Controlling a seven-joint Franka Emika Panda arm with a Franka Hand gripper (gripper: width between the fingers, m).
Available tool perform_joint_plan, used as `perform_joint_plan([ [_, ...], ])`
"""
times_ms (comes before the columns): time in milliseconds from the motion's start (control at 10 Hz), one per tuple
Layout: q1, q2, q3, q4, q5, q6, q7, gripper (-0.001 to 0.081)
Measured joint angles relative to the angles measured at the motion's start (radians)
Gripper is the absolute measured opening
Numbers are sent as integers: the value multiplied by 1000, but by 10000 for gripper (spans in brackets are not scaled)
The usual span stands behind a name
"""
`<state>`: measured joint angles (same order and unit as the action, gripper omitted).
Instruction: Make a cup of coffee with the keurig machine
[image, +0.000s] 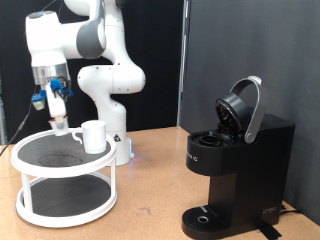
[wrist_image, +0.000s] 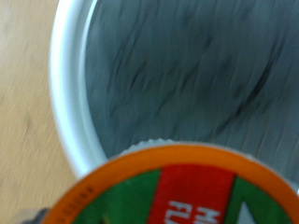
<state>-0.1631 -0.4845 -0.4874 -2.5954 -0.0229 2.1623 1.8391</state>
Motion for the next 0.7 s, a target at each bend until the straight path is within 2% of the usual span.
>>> perform_joint_plan([
  [100,45,0,-11,32,92,-67,-64,359],
  [300,114,0,-13,69,218,-105,-107,359],
  [400,128,1,-12,74,239,-105,-106,357],
  [500,126,2,-12,73,235,-105,-106,357],
  [600,129,2,-16,75,274,-125,-108,357],
  [700,144,2,-23,84,353,-156,-111,357],
])
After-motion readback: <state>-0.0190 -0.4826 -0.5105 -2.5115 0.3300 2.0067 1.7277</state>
